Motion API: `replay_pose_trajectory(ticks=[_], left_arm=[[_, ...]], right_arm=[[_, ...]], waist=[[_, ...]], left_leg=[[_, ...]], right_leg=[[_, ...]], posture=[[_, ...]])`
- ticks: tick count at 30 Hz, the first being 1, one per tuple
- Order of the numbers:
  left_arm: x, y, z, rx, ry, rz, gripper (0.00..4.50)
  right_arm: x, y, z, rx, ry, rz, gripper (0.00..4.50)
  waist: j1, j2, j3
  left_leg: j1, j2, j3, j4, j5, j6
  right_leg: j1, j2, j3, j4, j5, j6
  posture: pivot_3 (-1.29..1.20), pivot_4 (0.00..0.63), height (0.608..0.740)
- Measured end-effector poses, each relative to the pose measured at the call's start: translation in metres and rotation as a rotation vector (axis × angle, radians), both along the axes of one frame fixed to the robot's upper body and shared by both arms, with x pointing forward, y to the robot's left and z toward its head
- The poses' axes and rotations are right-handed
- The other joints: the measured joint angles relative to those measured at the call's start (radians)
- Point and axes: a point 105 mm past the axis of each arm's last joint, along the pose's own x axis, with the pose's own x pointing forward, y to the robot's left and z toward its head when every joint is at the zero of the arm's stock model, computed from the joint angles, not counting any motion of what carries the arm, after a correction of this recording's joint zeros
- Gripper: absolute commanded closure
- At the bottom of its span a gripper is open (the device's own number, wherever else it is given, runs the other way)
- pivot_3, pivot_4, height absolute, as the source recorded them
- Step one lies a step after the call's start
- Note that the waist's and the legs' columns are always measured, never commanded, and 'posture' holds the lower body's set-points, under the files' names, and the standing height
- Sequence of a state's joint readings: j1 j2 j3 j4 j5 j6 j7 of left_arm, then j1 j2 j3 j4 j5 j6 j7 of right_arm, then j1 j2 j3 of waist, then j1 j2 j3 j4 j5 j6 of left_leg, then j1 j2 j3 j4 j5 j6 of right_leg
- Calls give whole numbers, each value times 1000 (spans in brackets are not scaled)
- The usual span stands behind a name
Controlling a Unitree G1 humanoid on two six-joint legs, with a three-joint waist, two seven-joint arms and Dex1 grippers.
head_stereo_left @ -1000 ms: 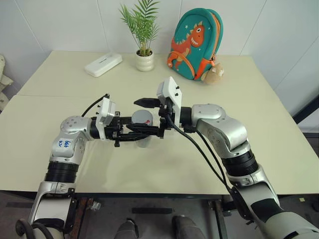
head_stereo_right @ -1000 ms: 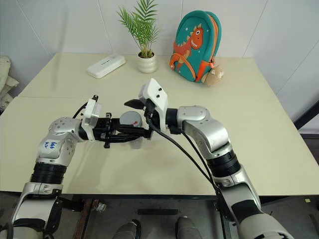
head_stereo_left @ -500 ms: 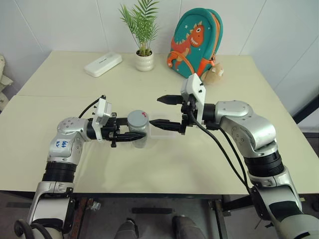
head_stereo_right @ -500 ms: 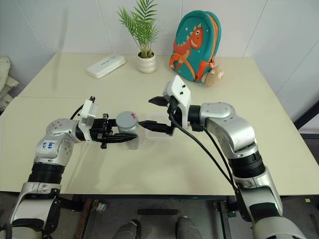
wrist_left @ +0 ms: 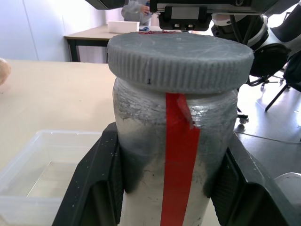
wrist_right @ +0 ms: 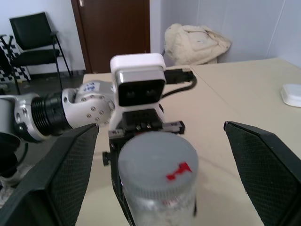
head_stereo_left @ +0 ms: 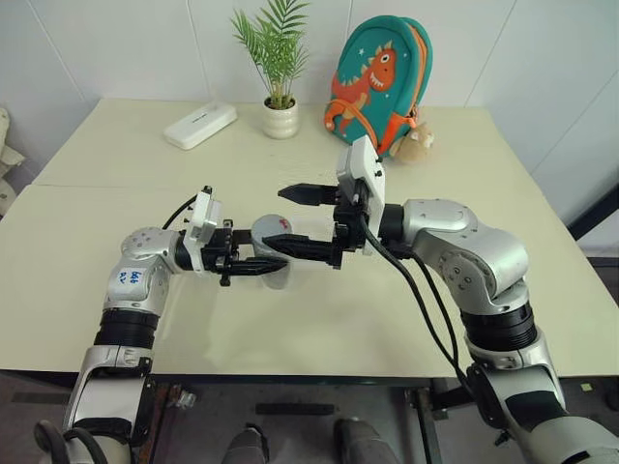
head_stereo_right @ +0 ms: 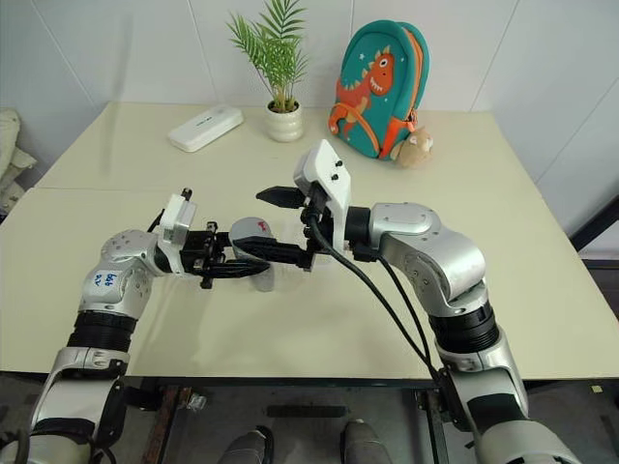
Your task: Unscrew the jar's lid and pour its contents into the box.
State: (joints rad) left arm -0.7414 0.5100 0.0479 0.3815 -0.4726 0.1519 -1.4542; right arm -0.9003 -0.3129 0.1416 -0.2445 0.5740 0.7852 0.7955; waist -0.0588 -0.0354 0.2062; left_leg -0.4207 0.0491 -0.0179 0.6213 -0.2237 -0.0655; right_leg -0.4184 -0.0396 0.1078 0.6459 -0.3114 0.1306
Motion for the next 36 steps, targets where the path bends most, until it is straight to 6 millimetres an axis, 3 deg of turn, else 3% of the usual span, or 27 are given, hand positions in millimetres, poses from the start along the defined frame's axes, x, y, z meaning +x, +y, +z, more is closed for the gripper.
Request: replay_pose_trajectory(ticks=[9,15,27,36], left_arm=[[-1,-7,4,0,-11,-40,2562],[0,-10,5,1,-1,-47,2562],[0,-9,3,5,16,-52,2562],[2,-5,5,11,12,-35,2562]], right_arm=[[-1,15,-5,-20,3,19,13],[11,20,-19,-61,25,-16,13],[19,15,-22,-81,20,-45,13],[18,-1,-19,-97,21,-49,13]], waist=[[1,0,0],[1,0,0],[2,0,0],[2,0,0]], left_leg=[[0,0,0,0,0,0],[0,0,0,0,0,0],[0,0,0,0,0,0],[0,0,0,0,0,0]], right_leg=[[0,0,0,0,0,0],[0,0,0,0,0,0],[0,0,0,0,0,0],[0,0,0,-1,0,0]], posture=[[0,150,740],[0,150,740],[0,150,740],[0,150,740]])
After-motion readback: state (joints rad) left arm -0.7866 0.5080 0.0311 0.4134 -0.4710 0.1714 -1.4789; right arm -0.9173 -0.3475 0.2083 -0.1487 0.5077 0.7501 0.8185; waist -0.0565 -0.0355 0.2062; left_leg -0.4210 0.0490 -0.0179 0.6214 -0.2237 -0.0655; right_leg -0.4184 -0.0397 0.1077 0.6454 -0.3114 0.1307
